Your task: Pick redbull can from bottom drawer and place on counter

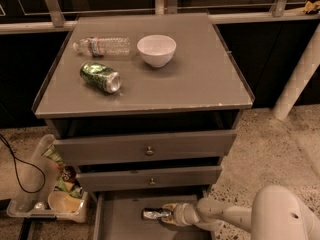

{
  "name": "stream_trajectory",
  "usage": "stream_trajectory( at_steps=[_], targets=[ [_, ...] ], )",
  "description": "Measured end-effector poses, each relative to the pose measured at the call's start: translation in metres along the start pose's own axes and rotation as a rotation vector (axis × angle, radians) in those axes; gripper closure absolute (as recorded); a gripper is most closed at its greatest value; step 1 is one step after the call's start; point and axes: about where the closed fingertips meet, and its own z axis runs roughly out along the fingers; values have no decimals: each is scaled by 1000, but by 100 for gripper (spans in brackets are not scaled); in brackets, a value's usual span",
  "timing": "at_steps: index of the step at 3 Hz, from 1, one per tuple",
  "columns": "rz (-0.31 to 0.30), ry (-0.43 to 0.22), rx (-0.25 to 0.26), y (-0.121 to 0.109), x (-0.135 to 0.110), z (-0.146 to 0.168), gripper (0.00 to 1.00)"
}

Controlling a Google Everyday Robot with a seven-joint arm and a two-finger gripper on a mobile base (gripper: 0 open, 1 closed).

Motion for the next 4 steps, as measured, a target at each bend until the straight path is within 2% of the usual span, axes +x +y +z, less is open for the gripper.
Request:
stream_trajectory(
  at_steps=[1,2,3,4],
  targets=[
    [0,0,0,0,0,0,100],
    [1,-6,-27,13,1,-15,100],
    [-51,-7,-15,25,-5,-59,100],
    [-107,-28,2,52,-25,-123,100]
  ],
)
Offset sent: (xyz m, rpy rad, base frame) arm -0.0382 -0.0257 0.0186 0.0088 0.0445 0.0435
